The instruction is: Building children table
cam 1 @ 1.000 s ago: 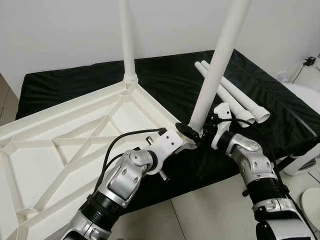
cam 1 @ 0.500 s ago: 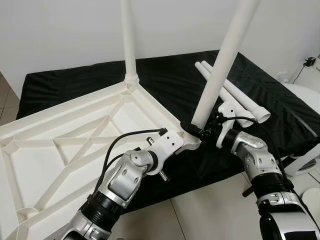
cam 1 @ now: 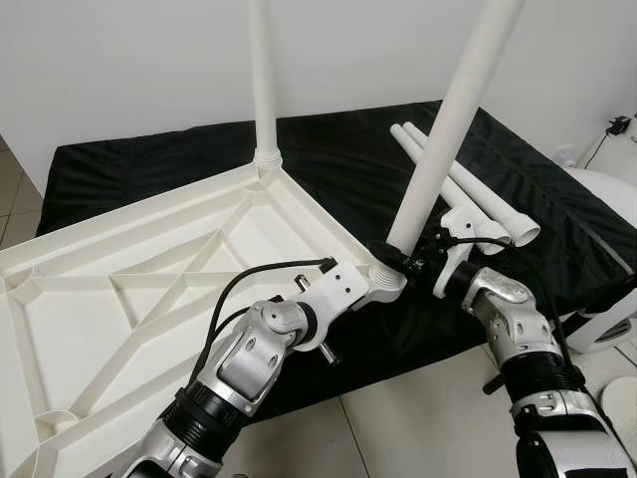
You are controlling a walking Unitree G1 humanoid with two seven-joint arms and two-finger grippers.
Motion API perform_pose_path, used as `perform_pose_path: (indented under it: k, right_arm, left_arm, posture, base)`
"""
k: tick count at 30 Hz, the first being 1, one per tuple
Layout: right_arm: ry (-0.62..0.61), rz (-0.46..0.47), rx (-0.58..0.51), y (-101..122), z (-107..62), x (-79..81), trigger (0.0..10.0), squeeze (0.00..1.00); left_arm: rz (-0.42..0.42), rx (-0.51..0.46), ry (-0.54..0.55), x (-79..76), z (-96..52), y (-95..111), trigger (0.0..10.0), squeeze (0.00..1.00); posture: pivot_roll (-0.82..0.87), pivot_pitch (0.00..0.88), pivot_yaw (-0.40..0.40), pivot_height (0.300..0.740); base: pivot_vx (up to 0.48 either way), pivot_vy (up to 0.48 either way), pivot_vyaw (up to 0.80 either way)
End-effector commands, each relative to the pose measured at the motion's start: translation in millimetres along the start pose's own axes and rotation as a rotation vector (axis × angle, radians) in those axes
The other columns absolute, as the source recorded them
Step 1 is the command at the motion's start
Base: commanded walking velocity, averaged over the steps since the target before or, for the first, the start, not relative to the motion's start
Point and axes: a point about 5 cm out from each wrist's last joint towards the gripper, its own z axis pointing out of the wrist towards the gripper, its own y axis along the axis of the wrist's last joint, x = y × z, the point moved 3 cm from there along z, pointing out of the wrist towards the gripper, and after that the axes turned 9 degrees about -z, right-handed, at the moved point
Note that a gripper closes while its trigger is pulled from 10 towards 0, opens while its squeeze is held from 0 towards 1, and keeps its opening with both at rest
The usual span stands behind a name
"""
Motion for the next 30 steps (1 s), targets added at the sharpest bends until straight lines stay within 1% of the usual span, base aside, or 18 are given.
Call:
perform_pose_path:
  k: [1,3,4,8,11,13,16,17,18,19,20,22,23,28,30]
  right_arm:
    - [0.01,0.04,-0.006,-4,3.4,7.8,10.0,0.0]
    - [-0.054,0.044,-0.008,-5,5.3,5.8,10.0,0.0]
    - [-0.054,0.044,-0.008,-5,5.3,5.8,10.0,0.0]
    - [-0.142,0.038,-0.009,-6,7.5,4.2,10.0,0.0]
    - [-0.16,0.045,-0.008,-7,8.0,4.8,10.0,0.0]
    - [-0.194,0.048,-0.006,-9,9.5,10.2,10.0,0.0]
    - [-0.194,0.048,-0.006,-9,9.5,10.2,10.0,0.0]
    - [-0.218,0.048,-0.005,-10,10.6,14.3,10.0,0.0]
    - [-0.218,0.048,-0.005,-10,10.6,14.3,10.0,0.0]
    - [-0.242,0.043,-0.006,-11,12.4,19.7,10.0,0.0]
    - [-0.242,0.043,-0.006,-11,12.4,19.7,10.0,0.0]
    - [-0.308,0.041,-0.012,-11,15.7,28.8,10.0,0.0]
    - [-0.319,0.044,-0.019,-11,17.3,33.2,10.0,0.0]
    - [-0.337,0.06,-0.023,-11,19.5,38.2,10.0,0.0]
    - [-0.361,0.077,-0.019,-12,20.7,40.1,10.0,0.0]
  left_arm:
    - [0.049,-0.084,0.026,1.3,-3.7,19,10.0,0.0]
    - [0.05,-0.084,0.025,0.9,-3.8,19,10.0,0.0]
    - [0.05,-0.084,0.025,0.9,-3.8,19,10.0,0.0]
    - [0.052,-0.084,0.025,0.8,-3.8,19,10.0,0.0]
    - [0.053,-0.084,0.024,0.6,-3.9,19,10.0,0.0]
    - [0.054,-0.083,0.024,0.2,-4.1,19,10.0,0.0]
    - [0.054,-0.083,0.024,0.2,-4.1,19,10.0,0.0]
    - [0.054,-0.083,0.024,0.2,-4.2,19,10.0,0.0]
    - [0.054,-0.083,0.024,0.2,-4.2,19,10.0,0.0]
    - [0.053,-0.083,0.024,0.3,-4.5,19,10.0,0.0]
    - [0.053,-0.083,0.024,0.3,-4.5,19,10.0,0.0]
    - [0.053,-0.082,0.025,0.3,-4.5,18,10.0,0.0]
    - [0.053,-0.082,0.026,0.6,-4.7,18,10.0,0.0]
    - [0.056,-0.082,0.027,1.3,-5.0,18,10.0,0.0]
    - [0.061,-0.081,0.024,0.8,-4.9,18,10.0,0.0]
  posture:
    - [-0.08,0.069,0.011,0.74]
    - [-0.08,0.064,0.01,0.74]
    - [-0.08,0.064,0.01,0.74]
    - [-0.08,0.06,0.01,0.74]
    - [-0.08,0.059,0.01,0.74]
    - [-0.08,0.06,0.008,0.74]
    - [-0.08,0.06,0.008,0.74]
    - [-0.08,0.063,0.008,0.74]
    - [-0.08,0.063,0.008,0.74]
    - [-0.08,0.064,0.008,0.74]
    - [-0.08,0.064,0.008,0.74]
    - [-0.08,0.064,0.008,0.74]
    - [-0.08,0.069,0.01,0.74]
    - [-0.08,0.074,0.014,0.74]
    - [-0.08,0.077,0.016,0.74]
  base:
    - [0.0,0.0,0.0]
    - [0.0,0.0,0.0]
    - [0.0,0.0,0.0]
    - [0.0,0.0,0.0]
    - [0.0,0.0,0.0]
    - [0.0,0.0,0.0]
    - [0.0,0.0,0.0]
    - [0.0,0.0,0.0]
    - [0.0,0.0,0.0]
    - [0.0,0.0,0.0]
    - [0.0,0.0,0.0]
    - [0.0,0.0,0.0]
    - [0.0,0.0,0.0]
    - [0.0,0.0,0.0]
    - [0.0,0.0,0.0]
